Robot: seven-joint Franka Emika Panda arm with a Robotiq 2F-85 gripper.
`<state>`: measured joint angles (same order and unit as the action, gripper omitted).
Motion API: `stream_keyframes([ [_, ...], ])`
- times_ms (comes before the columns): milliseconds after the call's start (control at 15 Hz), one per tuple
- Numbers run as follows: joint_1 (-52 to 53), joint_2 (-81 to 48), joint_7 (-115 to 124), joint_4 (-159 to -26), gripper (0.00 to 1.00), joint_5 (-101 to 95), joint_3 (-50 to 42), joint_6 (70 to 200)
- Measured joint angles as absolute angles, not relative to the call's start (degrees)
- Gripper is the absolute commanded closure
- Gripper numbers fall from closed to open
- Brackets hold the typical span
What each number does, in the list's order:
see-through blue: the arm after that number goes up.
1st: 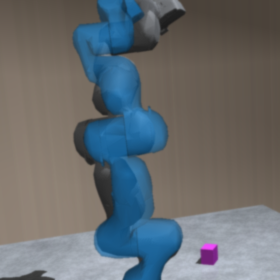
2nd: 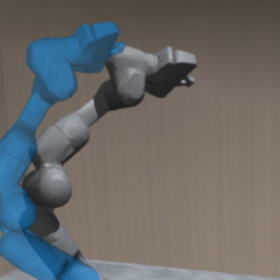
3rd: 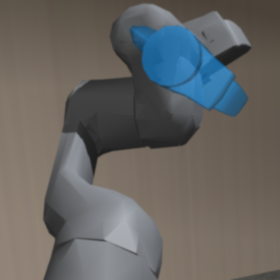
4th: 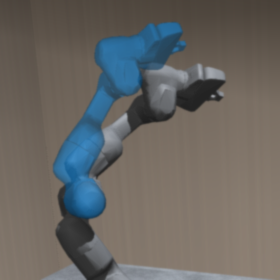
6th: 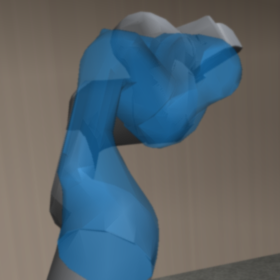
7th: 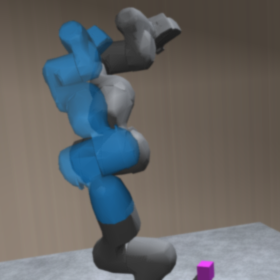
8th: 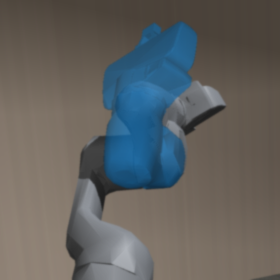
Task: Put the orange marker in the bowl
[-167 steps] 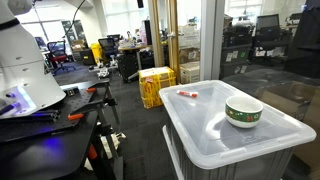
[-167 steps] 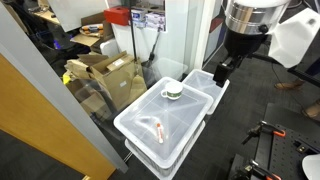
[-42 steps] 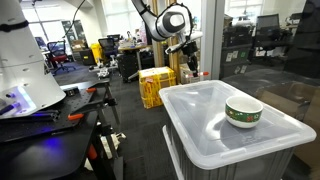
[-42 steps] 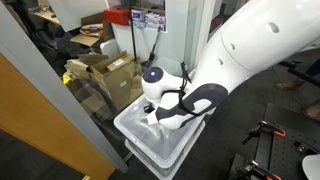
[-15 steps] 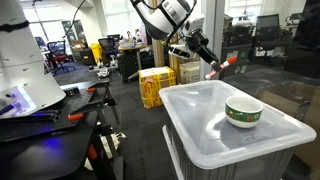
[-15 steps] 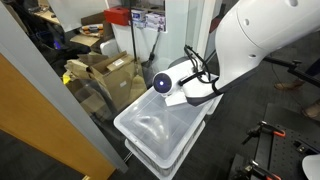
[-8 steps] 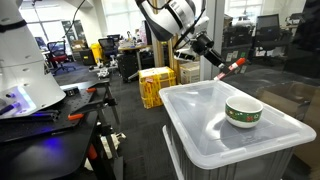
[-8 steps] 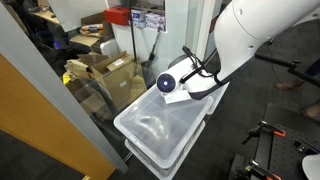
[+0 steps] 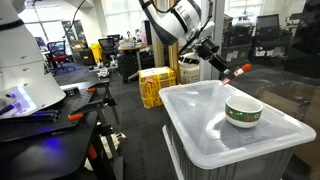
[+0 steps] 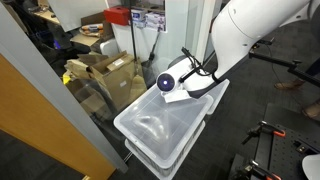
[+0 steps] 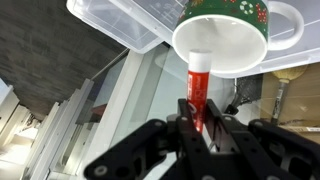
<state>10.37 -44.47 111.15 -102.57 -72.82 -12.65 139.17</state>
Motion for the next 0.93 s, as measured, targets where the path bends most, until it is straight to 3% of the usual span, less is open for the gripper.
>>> stream_keyframes([
  [933,7.42,-54.28,113.19,-91.05,0.95,-74.0,-10.7,130.82],
])
